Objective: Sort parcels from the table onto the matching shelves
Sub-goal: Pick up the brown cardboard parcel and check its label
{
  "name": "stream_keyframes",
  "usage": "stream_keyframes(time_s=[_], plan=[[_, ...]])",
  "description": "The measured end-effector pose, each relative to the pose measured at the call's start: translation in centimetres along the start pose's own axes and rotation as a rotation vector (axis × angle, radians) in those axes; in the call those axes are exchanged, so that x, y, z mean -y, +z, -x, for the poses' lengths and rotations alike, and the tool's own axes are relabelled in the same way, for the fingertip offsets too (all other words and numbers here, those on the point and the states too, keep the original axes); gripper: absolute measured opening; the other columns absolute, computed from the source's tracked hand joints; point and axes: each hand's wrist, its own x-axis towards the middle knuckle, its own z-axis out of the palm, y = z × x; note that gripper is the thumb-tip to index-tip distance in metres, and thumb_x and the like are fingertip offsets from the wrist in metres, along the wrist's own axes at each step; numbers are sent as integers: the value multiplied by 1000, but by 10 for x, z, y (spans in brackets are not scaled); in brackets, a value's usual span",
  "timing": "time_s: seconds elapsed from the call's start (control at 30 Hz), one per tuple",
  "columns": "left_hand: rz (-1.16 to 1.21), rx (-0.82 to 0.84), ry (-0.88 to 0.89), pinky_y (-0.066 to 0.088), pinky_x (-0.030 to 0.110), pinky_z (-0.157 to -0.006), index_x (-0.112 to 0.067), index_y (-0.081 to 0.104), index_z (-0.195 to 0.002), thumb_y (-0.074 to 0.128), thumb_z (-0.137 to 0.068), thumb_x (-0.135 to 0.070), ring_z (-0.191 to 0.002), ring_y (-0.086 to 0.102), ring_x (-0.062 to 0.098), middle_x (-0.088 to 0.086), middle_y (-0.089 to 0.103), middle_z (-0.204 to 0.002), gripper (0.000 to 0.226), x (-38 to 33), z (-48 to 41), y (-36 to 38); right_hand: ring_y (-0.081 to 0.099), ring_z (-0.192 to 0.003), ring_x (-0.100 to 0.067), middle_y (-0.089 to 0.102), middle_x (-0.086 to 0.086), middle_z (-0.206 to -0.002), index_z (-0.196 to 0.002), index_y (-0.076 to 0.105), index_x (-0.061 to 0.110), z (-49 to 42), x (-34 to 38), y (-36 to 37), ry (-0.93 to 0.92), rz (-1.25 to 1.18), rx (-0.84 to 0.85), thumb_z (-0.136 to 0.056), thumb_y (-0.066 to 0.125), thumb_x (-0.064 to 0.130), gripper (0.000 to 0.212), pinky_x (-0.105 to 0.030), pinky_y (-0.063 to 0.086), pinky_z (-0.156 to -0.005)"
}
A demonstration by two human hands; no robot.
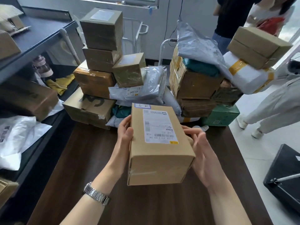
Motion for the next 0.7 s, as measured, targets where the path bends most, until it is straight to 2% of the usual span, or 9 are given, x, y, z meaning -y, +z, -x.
stream_keyframes(time_s=[0.07,0.13,0.2,0.3,0.37,0.5,0.57,0.63,0.7], plan=[[13,-4,3,55,23,-96,-38,41,-139,68,-44,-93,-125,61,3,-5,50,-148,113,-1,-2,4,67,-118,-17,64,-6,-140,-126,57,16,-7,0,1,52,102,-22,-72,79,63,75,-27,59,-79],[-16,-44,10,56,19,-89,-25,38,-146,69,-44,-91,-127,61,14,1,52,-148,125,1,-7,7,72,-100,-3,62,-3,-138,-126,57,28,-12,-2,-3,42,147,33,-90,66,22,37,-20,57,-72],[-24,-63,27,55,19,-87,-17,37,-148,67,-59,-75,-130,59,17,4,53,-147,111,6,-12,8,74,-90,5,69,7,-128,-126,58,33,-13,-6,-5,19,165,43,-94,52,-7,51,-16,58,-72],[15,-60,46,49,12,-91,-37,41,-136,58,-70,-61,-126,54,-10,-12,48,-146,72,7,-11,9,62,-129,-9,63,10,-143,-134,63,29,-6,-8,0,-37,130,4,-69,69,22,65,-28,51,-99],[27,-66,43,49,12,-93,-43,43,-130,60,-70,-57,-130,51,-8,-13,47,-147,64,6,-11,7,52,-139,-9,54,12,-151,-130,67,31,0,-15,2,-127,121,-26,-59,68,29,71,-30,46,-103],[12,-42,55,49,28,-104,-49,41,-129,64,-66,-51,-137,49,4,-13,48,-146,67,1,-12,5,58,-134,-9,62,14,-143,-131,65,33,-1,-22,11,-179,82,-32,-67,60,6,69,-29,56,-95],[-61,-64,89,47,22,-104,-53,37,-130,65,-65,-52,-139,44,3,-8,44,-150,71,0,-11,3,58,-134,-11,64,9,-143,-133,63,30,-1,-22,11,-196,70,-25,-68,54,-2,73,-28,56,-96],[-125,-103,97,44,9,-91,-56,33,-133,63,-64,-57,-132,42,-7,-7,40,-148,75,-4,-12,0,55,-138,-9,61,8,-148,-133,63,32,-1,-19,13,-201,82,-18,-66,53,-4,77,-25,54,-98],[-183,-141,83,41,10,-84,-59,28,-136,62,-64,-63,-121,43,-10,-6,32,-144,80,-7,-15,-2,55,-137,-8,61,9,-148,-136,61,32,-2,-19,11,-194,94,-1,-69,52,-5,77,-23,53,-98]])
